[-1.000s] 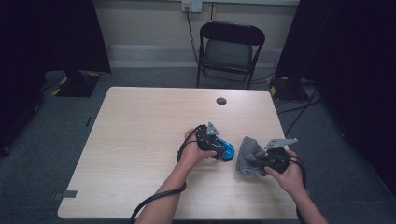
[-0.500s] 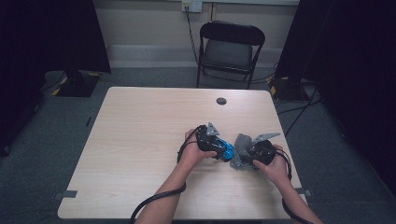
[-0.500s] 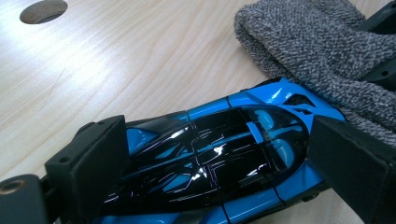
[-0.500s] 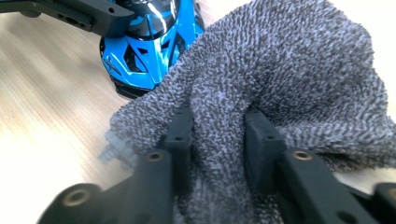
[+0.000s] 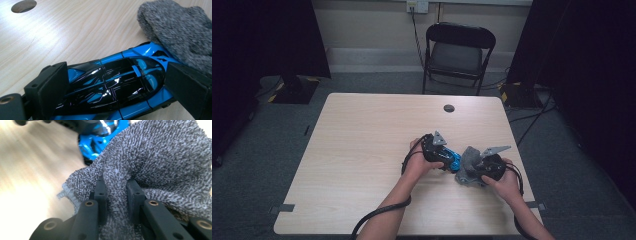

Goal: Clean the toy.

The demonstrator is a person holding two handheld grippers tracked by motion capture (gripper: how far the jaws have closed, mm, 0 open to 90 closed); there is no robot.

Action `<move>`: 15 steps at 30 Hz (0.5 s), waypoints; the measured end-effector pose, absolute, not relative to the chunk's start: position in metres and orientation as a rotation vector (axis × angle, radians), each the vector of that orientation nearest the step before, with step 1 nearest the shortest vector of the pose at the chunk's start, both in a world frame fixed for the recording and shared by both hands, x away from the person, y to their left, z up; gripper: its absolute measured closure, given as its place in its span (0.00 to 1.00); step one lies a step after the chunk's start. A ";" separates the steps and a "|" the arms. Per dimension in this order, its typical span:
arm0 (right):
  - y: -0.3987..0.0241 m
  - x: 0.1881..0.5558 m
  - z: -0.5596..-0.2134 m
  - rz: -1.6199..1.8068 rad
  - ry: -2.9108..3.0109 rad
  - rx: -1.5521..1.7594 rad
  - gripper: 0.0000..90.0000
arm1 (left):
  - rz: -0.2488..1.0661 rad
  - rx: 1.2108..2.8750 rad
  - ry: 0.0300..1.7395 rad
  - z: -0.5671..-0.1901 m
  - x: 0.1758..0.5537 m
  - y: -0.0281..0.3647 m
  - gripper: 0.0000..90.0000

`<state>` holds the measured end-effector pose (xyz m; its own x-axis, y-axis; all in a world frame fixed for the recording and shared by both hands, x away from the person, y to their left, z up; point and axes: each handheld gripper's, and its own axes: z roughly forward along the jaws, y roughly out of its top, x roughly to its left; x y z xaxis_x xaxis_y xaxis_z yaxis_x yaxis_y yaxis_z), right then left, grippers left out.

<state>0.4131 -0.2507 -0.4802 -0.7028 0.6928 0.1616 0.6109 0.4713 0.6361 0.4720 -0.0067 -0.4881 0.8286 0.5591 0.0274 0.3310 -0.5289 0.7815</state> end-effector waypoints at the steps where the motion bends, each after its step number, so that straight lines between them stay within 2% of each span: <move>1: -0.249 0.410 -0.480 1.051 2.594 1.160 0.83 | 0.350 2.173 0.648 -0.488 0.472 -0.007 0.06; 15: -0.232 0.390 -0.483 1.115 2.638 1.121 0.83 | 0.350 2.176 0.646 -0.488 0.472 -0.007 0.06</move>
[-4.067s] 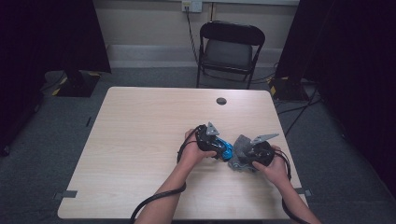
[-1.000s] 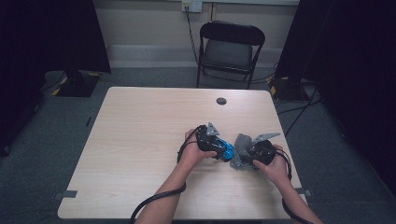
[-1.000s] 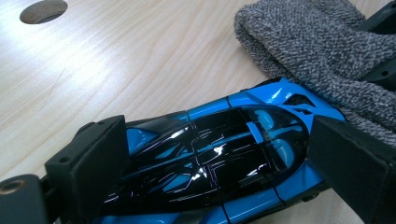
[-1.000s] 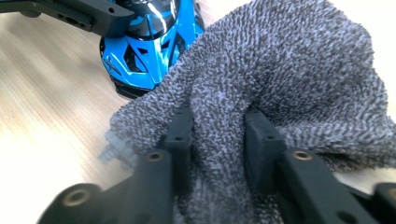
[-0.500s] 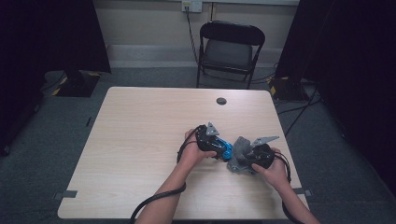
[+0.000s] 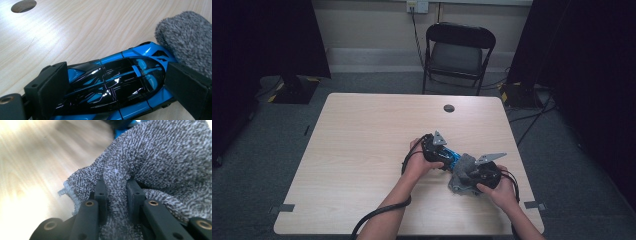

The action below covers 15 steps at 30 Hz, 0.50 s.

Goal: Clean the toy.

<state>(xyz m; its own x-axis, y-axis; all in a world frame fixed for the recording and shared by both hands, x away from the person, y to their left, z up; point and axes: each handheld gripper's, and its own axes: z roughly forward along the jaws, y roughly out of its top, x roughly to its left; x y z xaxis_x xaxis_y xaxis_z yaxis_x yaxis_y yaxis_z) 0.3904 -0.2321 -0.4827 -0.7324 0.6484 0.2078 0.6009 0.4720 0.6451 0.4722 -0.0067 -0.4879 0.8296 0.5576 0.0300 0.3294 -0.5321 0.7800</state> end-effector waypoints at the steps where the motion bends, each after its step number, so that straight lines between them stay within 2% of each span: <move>1: -0.231 0.389 -0.483 1.115 2.647 1.114 0.83 | 0.350 2.176 0.646 -0.488 0.472 -0.007 0.06; 15: -0.212 0.382 -0.483 1.126 2.714 1.045 0.83 | 0.350 2.175 0.646 -0.488 0.472 -0.007 0.06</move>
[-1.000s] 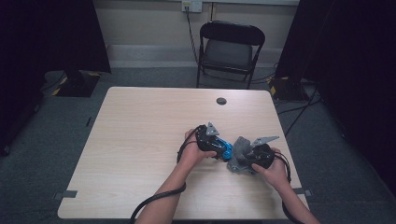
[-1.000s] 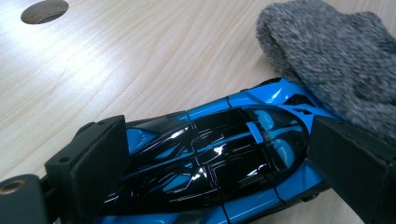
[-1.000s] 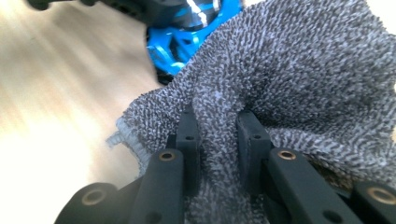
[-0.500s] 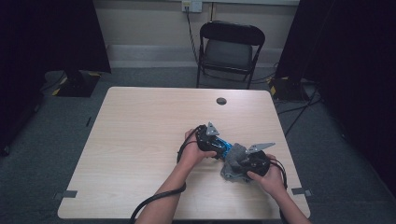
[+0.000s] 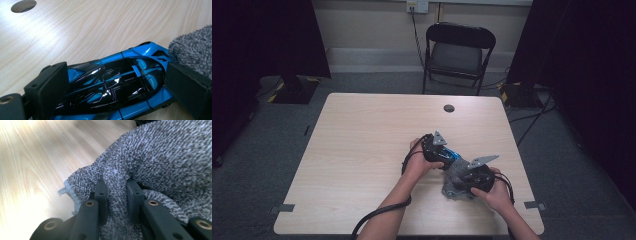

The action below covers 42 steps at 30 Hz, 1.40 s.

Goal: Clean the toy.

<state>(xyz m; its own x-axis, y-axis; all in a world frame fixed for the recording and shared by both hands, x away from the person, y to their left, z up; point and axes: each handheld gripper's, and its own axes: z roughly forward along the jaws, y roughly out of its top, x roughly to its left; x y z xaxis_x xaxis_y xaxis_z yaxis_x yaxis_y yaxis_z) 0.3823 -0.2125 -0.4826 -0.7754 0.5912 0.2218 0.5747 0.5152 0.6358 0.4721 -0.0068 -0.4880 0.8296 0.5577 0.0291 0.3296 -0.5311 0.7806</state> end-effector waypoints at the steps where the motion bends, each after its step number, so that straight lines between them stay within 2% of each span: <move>1: -0.212 0.382 -0.482 1.121 2.720 1.034 0.83 | 0.349 2.171 0.647 -0.488 0.472 -0.007 0.06; 20: -0.207 0.361 -0.475 1.171 2.835 0.845 0.82 | 0.349 2.171 0.645 -0.488 0.472 -0.007 0.06; 29: -0.238 0.358 -0.466 1.133 2.782 0.878 0.82 | 0.348 2.173 0.644 -0.488 0.472 -0.007 0.06; 37: -0.268 0.371 -0.462 1.080 2.721 0.953 0.81 | 0.348 2.174 0.643 -0.488 0.473 -0.007 0.06; 42: -0.274 0.379 -0.470 1.015 2.709 0.984 0.75 | 0.346 2.178 0.644 -0.488 0.473 -0.007 0.06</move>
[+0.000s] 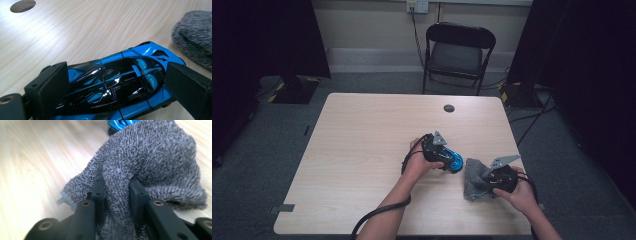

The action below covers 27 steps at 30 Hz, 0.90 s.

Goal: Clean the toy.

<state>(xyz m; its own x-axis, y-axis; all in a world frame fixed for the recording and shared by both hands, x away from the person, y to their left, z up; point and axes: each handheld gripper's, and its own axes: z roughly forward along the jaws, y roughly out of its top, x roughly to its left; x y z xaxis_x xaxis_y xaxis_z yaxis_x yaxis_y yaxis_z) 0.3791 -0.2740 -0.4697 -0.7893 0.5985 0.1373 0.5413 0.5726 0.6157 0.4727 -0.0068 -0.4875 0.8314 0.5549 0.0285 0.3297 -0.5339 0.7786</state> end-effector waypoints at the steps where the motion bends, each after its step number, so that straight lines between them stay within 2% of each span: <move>1: -0.275 0.380 -0.470 1.012 2.706 0.992 0.71 | 0.347 2.179 0.643 -0.488 0.473 -0.007 0.06; 16: -0.302 0.384 -0.466 0.921 2.617 1.132 0.52 | 0.346 2.179 0.646 -0.487 0.472 -0.007 0.06; 27: -0.305 0.395 -0.462 0.947 2.548 1.230 0.48 | 0.347 2.179 0.644 -0.488 0.472 -0.007 0.06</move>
